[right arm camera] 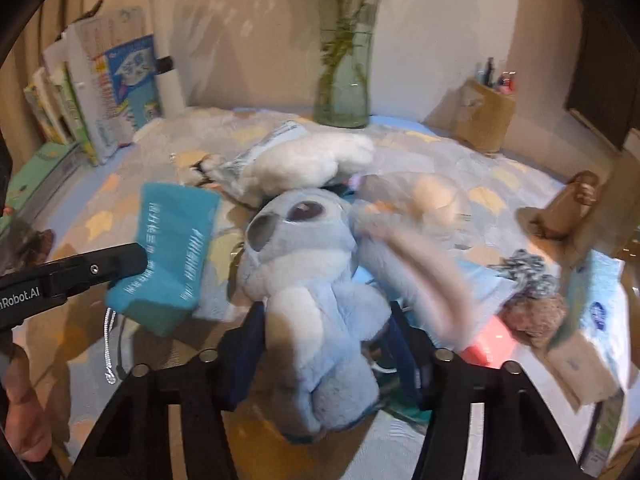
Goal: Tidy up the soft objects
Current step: 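Grasp the blue Stitch plush with the right gripper, then carry the teal bag and Stitch plush with both grippers to the glass bowl, then open both grippers to drop the items into the glass bowl, then move both tools back to the table pile, then grasp the white-and-black cloth item with the left gripper while the right grasps the green pouch, then carry both held items to the glass bowl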
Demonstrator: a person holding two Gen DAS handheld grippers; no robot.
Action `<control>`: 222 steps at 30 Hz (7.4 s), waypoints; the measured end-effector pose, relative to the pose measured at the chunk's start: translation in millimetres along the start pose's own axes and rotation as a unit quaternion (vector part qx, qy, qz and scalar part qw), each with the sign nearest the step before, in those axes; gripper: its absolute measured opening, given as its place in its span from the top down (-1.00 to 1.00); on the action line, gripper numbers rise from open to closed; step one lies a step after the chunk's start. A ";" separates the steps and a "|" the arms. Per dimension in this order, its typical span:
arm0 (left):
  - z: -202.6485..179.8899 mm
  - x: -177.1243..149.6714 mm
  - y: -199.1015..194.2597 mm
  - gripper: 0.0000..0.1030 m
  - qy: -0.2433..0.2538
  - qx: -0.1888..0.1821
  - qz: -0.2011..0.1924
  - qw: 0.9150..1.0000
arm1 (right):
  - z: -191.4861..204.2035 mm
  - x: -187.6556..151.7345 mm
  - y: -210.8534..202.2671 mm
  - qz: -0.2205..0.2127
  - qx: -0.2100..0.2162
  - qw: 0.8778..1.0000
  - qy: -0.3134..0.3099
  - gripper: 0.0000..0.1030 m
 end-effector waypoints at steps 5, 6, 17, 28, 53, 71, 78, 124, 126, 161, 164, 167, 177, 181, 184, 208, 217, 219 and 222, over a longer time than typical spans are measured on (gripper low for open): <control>6.9 -14.4 1.0 0.76 0.022 0.019 0.046 0.998 | -0.5 -9.1 -29.2 -0.012 0.060 0.998 0.012 0.10; 8.2 -17.2 3.5 0.76 0.026 0.024 0.049 0.998 | -1.1 -12.7 -37.7 -0.011 0.074 0.997 0.015 0.10; 6.5 -15.7 4.9 0.22 -0.010 -0.020 0.038 0.999 | -39.8 -72.6 -31.3 0.067 0.151 0.977 0.133 -0.31; -54.9 -30.5 33.1 -0.95 0.143 0.017 0.083 0.986 | -31.7 -68.3 -23.5 0.065 0.153 0.979 0.120 -0.82; -39.1 -7.0 -10.2 0.84 0.064 -0.038 -0.025 0.997 | -54.8 -58.6 -71.7 -0.048 0.158 0.980 0.112 0.31; -65.3 -8.5 3.0 0.90 0.082 -0.062 -0.014 0.995 | -60.8 -68.4 -49.7 -0.004 0.196 0.970 0.145 0.00; -141.8 16.9 -47.5 0.90 0.136 -0.152 -0.065 0.977 | -109.3 -42.2 -122.0 -0.102 0.162 0.968 0.163 0.00; -437.6 20.2 16.3 -0.38 0.339 -0.241 -0.058 0.908 | -364.2 -71.0 -221.9 -0.149 -0.083 0.896 0.409 -0.55; -411.2 26.5 -3.9 -0.43 0.331 -0.223 -0.072 0.914 | -344.1 -64.8 -234.0 -0.164 -0.075 0.903 0.389 -0.58; 19.1 99.1 78.6 -0.54 0.127 0.136 0.016 0.982 | -76.0 -43.6 -38.3 -0.025 0.080 0.990 0.112 -0.91; 21.1 97.1 87.4 -0.54 0.122 0.095 0.034 0.987 | -86.0 -58.4 -31.9 -0.016 0.085 0.986 0.145 -0.91; 23.3 95.1 88.7 -0.49 0.121 0.079 0.028 0.989 | -89.6 -53.4 -21.9 -0.007 0.068 0.987 0.147 -0.91; 20.6 84.2 81.1 0.33 0.123 0.081 0.045 0.988 | -78.5 -45.2 -2.0 0.022 0.070 0.991 0.116 -0.41; 17.3 69.2 67.8 0.29 0.117 0.086 0.073 0.987 | -58.6 -49.5 -16.0 0.025 0.147 0.985 0.091 -0.40; 18.7 65.8 57.6 -0.05 0.113 0.110 0.059 0.986 | -62.7 -54.1 -24.8 0.017 0.122 0.989 0.086 -0.41; -24.2 26.0 21.4 0.60 0.113 0.053 0.001 0.992 | -53.5 -71.5 -29.5 0.012 0.051 0.998 0.046 0.25; -165.6 17.0 19.7 0.60 0.186 -0.052 -0.014 0.981 | -117.9 -67.8 -87.0 -0.053 -0.002 0.992 0.114 0.25; -203.2 16.5 23.2 0.60 0.208 -0.056 -0.025 0.976 | -135.0 -65.9 -97.3 -0.066 -0.016 0.990 0.127 0.25; -257.2 15.1 36.6 0.60 0.243 -0.057 -0.029 0.968 | -165.1 -64.0 -110.6 -0.079 -0.040 0.985 0.149 0.25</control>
Point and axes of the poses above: each gripper's, at about its wrist camera, not at the fingertips, and y roughly the way its jaws point, z to its left, x to its top, the point moved 1 cm from there along y, roughly the way its jaws point, and after that the axes turned 2 degrees about -z, right-handed, at the moved point
